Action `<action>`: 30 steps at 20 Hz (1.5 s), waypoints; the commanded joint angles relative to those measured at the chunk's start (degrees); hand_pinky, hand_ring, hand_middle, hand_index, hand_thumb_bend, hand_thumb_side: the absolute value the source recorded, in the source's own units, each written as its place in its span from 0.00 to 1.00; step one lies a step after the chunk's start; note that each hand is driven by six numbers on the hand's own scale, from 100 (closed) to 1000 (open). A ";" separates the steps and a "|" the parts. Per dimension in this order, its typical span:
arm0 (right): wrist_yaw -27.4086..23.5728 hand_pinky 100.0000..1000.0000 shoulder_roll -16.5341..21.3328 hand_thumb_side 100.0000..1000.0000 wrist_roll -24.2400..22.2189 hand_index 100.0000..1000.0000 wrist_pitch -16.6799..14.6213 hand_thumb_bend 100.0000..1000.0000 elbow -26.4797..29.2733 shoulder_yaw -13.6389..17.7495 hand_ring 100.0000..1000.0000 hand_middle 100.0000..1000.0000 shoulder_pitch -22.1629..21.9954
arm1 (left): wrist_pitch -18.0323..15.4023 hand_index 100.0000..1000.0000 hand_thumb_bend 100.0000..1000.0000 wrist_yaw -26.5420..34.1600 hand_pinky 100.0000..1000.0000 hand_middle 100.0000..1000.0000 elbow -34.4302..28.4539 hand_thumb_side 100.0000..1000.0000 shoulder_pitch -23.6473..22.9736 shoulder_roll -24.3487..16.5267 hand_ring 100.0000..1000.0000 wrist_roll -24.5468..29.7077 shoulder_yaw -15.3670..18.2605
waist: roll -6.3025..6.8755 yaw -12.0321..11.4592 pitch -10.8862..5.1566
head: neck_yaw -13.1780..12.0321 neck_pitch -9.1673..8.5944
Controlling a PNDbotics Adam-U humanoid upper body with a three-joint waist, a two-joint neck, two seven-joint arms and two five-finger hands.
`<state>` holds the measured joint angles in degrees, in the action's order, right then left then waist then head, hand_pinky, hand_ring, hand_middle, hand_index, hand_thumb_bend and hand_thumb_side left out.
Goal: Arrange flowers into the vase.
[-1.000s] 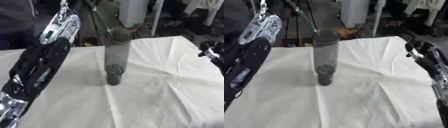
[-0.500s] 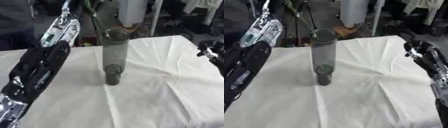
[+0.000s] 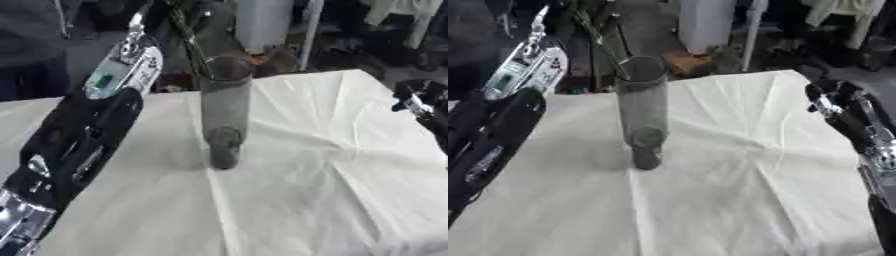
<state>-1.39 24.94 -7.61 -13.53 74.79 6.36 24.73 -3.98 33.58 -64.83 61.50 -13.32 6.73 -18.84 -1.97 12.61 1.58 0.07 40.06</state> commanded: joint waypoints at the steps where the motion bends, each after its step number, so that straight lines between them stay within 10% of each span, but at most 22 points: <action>1: 0.26 0.59 1.19 0.52 -0.26 0.68 -0.04 0.42 0.56 0.25 0.45 0.50 1.16 | -0.09 0.00 0.94 -1.48 0.00 0.00 0.11 0.50 1.35 -0.11 0.00 0.35 -0.01 | 0.01 0.16 -0.58 | 0.06 0.20; 30: 0.26 0.59 0.76 0.52 -1.83 0.68 -0.01 0.43 0.73 -0.52 0.45 0.50 2.29 | -3.91 0.00 0.92 -13.67 0.00 0.00 9.34 0.58 1.57 5.55 0.00 3.01 1.24 | 1.10 3.59 0.35 | -1.54 -1.19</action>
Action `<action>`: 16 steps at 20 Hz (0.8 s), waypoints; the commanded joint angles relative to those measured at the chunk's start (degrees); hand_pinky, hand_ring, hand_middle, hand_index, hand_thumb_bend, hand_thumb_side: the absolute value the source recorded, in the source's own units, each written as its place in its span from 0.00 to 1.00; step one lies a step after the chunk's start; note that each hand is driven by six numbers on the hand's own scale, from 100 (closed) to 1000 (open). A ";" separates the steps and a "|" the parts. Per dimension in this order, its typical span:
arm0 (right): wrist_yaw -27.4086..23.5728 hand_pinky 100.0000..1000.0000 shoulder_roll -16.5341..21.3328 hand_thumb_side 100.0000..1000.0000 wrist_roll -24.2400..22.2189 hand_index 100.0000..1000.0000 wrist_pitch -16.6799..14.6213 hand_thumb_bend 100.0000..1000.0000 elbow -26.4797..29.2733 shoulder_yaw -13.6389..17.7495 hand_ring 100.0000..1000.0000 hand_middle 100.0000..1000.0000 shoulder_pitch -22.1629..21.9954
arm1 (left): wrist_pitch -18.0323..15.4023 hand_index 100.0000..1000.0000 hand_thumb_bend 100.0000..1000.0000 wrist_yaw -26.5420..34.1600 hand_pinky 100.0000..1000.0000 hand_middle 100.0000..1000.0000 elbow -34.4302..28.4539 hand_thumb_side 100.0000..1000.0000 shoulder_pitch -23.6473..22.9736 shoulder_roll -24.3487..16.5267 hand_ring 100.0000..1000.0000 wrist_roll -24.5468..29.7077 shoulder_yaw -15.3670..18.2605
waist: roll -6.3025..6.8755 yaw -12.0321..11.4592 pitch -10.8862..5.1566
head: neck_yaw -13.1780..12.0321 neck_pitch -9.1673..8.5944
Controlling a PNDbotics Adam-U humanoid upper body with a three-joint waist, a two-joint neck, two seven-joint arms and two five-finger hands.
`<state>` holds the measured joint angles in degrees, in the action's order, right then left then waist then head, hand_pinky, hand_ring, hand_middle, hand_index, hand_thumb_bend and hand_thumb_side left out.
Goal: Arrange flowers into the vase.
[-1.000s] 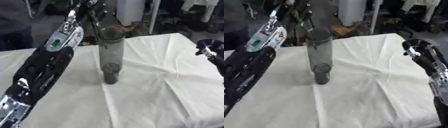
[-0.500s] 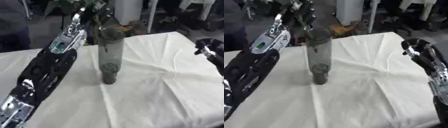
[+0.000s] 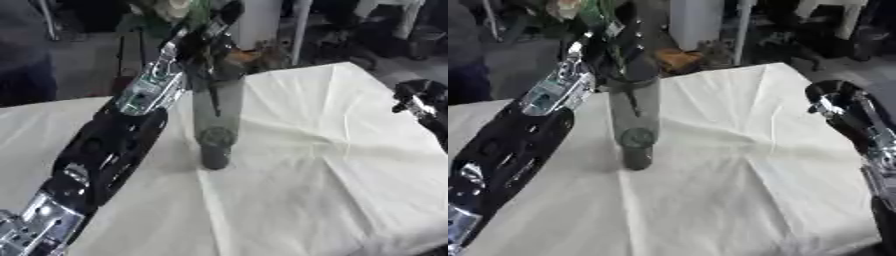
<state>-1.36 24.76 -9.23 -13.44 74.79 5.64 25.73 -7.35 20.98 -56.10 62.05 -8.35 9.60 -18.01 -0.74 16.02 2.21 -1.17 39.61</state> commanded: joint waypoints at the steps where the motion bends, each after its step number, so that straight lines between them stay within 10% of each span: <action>1: 0.22 0.59 0.93 0.52 -0.24 0.68 -0.11 0.43 0.71 0.20 0.45 0.50 1.29 | -0.65 0.00 0.92 -1.30 0.00 0.00 0.87 0.59 0.97 0.75 0.00 0.21 0.47 | -0.14 0.24 -0.25 | -0.31 -0.76; 16: 0.16 0.59 0.91 0.52 -0.52 0.68 -0.19 0.43 0.57 0.29 0.45 0.50 1.26 | -1.36 0.05 0.96 -6.08 0.00 0.00 3.51 0.65 -0.13 1.83 0.00 -0.18 0.51 | -0.16 0.14 -0.12 | -0.31 -0.86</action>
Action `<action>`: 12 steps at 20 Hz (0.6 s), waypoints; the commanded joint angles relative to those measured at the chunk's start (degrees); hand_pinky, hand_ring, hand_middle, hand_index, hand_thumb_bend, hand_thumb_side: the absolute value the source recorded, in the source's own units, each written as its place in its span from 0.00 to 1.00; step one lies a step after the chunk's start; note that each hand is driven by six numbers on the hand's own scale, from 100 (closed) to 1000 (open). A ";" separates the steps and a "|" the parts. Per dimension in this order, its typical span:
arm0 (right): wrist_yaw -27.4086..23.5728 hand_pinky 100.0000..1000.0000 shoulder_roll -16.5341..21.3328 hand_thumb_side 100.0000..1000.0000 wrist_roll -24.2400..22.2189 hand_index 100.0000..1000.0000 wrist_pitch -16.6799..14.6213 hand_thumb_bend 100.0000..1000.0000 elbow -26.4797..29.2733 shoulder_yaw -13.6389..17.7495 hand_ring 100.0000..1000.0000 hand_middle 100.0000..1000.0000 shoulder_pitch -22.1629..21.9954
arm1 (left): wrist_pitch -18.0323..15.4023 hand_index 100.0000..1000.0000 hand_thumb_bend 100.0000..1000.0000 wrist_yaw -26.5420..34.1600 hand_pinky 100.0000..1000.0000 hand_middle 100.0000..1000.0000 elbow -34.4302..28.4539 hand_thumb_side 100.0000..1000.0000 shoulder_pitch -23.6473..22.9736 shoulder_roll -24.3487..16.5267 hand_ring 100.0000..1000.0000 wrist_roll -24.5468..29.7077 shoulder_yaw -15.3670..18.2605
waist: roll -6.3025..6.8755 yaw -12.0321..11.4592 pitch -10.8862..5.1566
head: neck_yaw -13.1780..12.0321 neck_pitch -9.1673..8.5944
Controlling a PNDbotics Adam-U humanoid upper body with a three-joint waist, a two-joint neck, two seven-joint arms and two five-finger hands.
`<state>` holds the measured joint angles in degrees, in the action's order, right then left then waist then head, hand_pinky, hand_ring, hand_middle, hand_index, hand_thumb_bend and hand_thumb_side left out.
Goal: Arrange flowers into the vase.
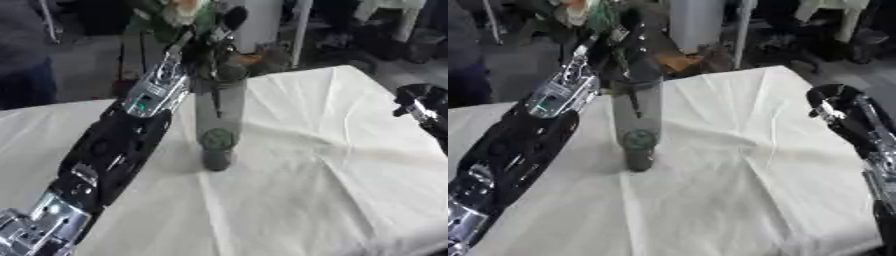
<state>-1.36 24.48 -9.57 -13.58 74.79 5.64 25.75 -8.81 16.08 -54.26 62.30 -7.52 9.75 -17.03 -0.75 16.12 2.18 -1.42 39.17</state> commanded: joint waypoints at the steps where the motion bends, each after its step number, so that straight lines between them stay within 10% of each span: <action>1: 0.17 0.59 1.19 0.52 -0.20 0.68 -0.05 0.43 0.57 0.30 0.45 0.50 1.25 | 0.05 0.07 0.96 -1.62 0.01 0.00 1.74 0.66 -0.43 1.02 0.00 -0.49 -0.48 | -0.16 0.00 -0.10 | -0.05 -0.45; 6: 0.20 0.59 1.22 0.52 -0.22 0.68 -0.09 0.43 0.48 0.35 0.45 0.50 1.26 | -0.31 0.20 1.00 -3.98 0.17 0.01 1.83 0.67 -0.65 1.01 0.00 -1.37 -0.54 | -0.25 -0.12 -0.13 | 0.01 -0.57; 12: 0.24 0.59 1.22 0.52 -0.29 0.68 -0.14 0.43 0.39 0.35 0.45 0.50 1.29 | -1.02 0.41 1.00 -6.56 0.42 0.30 1.37 0.69 -0.82 0.91 0.17 -1.90 -0.62 | -0.27 -0.30 -0.16 | 0.06 -0.58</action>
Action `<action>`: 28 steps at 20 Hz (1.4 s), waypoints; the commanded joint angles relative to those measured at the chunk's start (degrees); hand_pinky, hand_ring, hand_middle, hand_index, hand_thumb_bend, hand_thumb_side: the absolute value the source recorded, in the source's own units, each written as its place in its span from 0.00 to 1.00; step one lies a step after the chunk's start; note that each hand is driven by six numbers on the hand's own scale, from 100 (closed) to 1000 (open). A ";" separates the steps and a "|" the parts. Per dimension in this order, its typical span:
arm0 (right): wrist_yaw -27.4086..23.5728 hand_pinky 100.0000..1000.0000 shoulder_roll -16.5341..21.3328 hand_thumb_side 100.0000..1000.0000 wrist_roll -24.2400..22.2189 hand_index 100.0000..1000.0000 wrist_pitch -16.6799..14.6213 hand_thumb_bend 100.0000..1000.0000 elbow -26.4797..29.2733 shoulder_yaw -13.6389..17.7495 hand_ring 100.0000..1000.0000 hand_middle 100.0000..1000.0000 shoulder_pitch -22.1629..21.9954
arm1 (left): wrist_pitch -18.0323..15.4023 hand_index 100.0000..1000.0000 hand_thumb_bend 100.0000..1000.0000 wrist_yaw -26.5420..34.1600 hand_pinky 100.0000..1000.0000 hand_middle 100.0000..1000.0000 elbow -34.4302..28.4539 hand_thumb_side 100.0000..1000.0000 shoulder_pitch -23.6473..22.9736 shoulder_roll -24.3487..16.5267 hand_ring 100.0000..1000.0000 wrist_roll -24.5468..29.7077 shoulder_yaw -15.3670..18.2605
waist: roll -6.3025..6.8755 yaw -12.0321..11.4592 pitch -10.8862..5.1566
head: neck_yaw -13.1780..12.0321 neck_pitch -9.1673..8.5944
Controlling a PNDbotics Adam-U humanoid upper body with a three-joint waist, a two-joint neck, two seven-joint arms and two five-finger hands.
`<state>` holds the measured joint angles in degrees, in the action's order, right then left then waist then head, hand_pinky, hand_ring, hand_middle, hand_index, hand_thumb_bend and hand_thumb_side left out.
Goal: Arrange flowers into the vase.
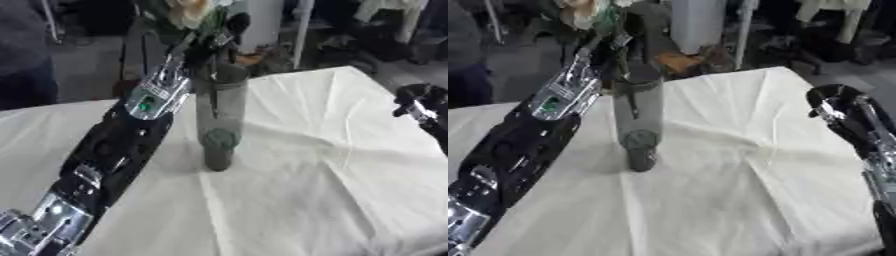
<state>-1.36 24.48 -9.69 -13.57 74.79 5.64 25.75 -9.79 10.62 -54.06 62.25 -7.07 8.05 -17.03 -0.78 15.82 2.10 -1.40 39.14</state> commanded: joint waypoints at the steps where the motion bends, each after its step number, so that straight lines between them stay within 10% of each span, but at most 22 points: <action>1: 0.25 0.59 1.22 0.52 -0.19 0.68 -0.15 0.43 0.37 0.34 0.45 0.50 1.30 | -0.20 0.44 1.00 -1.36 0.46 0.35 1.07 0.69 -0.77 0.44 0.22 -0.35 -0.56 | -0.26 -0.03 -0.09 | 0.02 -0.56; 15: 0.21 0.59 1.22 0.52 -0.27 0.68 -0.26 0.43 0.16 0.42 0.45 0.50 1.31 | -2.88 0.76 1.00 -3.80 0.83 0.77 0.85 0.72 -1.00 0.08 0.64 -0.67 0.01 | -0.52 -0.25 -0.08 | 0.16 -0.74; 28: 0.21 0.59 1.14 0.52 -0.33 0.68 -0.35 0.43 0.01 0.49 0.45 0.50 1.34 | -2.86 0.83 1.00 -7.10 0.90 0.83 0.93 0.70 -0.63 -0.77 0.70 -3.16 1.32 | -0.69 -0.40 -0.18 | 0.41 -0.88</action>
<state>-1.36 24.46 -9.92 -13.80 74.44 5.66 25.77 -12.76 3.88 -52.99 60.80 -7.12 5.14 -15.96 -1.15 15.42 2.39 -1.10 38.68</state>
